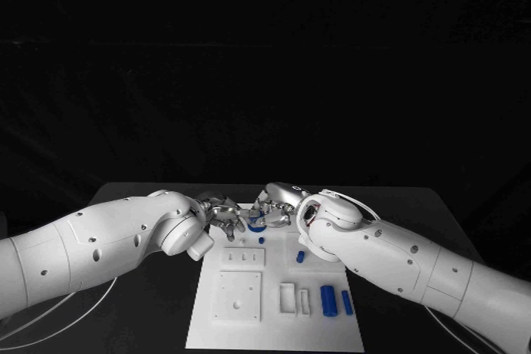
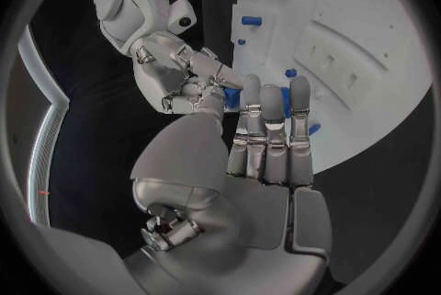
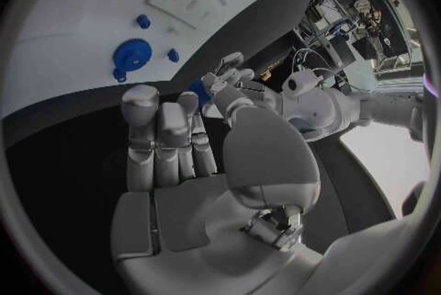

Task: Assemble the parts on the task board

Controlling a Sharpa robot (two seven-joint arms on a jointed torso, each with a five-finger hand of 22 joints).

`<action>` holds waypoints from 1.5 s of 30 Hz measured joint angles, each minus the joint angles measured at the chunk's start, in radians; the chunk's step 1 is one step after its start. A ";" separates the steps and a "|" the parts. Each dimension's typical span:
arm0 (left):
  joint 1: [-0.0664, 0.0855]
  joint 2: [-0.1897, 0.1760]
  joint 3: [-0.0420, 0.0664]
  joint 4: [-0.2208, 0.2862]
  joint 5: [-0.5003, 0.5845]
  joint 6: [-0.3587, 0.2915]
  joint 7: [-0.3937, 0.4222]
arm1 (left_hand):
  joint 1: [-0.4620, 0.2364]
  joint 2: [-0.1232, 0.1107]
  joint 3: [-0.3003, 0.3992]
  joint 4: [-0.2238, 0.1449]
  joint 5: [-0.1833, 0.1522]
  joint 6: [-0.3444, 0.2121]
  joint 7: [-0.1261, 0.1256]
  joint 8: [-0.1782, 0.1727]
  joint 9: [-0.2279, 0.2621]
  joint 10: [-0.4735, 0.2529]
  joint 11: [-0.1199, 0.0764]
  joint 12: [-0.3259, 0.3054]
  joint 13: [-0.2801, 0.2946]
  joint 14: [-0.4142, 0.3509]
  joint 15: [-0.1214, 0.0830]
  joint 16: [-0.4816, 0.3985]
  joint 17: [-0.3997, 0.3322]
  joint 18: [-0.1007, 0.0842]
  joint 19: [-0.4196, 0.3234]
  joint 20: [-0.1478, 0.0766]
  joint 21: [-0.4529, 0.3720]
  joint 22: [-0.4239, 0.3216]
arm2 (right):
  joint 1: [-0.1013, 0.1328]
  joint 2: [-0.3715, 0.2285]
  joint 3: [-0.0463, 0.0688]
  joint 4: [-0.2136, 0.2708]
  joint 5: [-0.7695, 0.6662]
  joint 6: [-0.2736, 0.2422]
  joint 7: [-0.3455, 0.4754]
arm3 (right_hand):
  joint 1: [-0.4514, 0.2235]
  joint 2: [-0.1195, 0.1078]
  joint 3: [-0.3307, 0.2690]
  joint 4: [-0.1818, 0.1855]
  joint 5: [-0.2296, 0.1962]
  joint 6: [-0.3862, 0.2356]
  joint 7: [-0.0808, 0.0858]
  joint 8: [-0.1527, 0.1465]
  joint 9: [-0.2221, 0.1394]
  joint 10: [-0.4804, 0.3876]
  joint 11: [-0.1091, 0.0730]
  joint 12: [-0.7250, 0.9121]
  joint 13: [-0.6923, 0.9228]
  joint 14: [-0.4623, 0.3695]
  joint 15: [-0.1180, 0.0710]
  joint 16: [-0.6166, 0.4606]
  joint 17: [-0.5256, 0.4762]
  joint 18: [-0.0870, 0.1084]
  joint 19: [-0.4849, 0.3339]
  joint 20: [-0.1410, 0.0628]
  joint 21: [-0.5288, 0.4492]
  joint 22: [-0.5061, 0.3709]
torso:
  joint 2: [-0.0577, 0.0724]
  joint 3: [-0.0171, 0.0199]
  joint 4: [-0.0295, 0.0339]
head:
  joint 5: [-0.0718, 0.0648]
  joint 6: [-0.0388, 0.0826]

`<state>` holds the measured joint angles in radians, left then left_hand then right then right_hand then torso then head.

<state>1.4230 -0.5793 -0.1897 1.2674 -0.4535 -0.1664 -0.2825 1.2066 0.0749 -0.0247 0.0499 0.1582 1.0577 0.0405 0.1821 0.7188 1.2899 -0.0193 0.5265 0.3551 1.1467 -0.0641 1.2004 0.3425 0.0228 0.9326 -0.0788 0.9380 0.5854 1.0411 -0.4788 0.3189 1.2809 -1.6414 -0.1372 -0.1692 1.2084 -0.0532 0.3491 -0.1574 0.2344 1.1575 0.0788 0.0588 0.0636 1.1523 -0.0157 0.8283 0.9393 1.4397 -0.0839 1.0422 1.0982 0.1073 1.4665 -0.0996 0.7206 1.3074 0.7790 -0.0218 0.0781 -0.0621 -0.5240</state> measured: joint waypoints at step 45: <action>0.000 -0.002 0.000 0.005 0.002 0.010 0.005 | -0.012 0.045 0.084 -0.106 0.313 0.014 0.011 0.026 -0.076 0.052 -0.023 -0.030 -0.021 0.013 -0.013 0.023 0.044 0.000 -0.011 -0.011 0.035 0.042 | -0.004 -0.004 -0.009 -0.021 0.023 -0.007 0.005 | -0.008 -0.024 -0.120 0.031 0.021 -0.128 0.032 0.005 0.000 -0.005 0.012 -0.031 -0.036 -0.005 0.004 -0.030 -0.022 0.000 -0.001 0.005 -0.039 0.001 | -0.001 0.0012 -0.0010 | 0.003 -0.009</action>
<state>1.4230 -0.5811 -0.1894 1.2725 -0.4511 -0.1567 -0.2779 1.1946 0.1197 0.0597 -0.0565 0.4715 1.0715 0.0515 0.2084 0.6432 1.3421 -0.0426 0.4964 0.3345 1.1600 -0.0768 1.2237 0.3866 0.0229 0.9218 -0.0896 0.9729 0.6278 1.0374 -0.4829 0.3098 1.2602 -1.6188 -0.1439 -0.1637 1.2004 -0.0770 0.2295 -0.1264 0.2556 1.0292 0.1112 0.0638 0.0632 1.1470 -0.0033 0.7973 0.9036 1.4352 -0.0794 1.0118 1.0765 0.1072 1.4651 -0.0941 0.6813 1.3080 0.7784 -0.0205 0.0772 -0.0594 -0.5334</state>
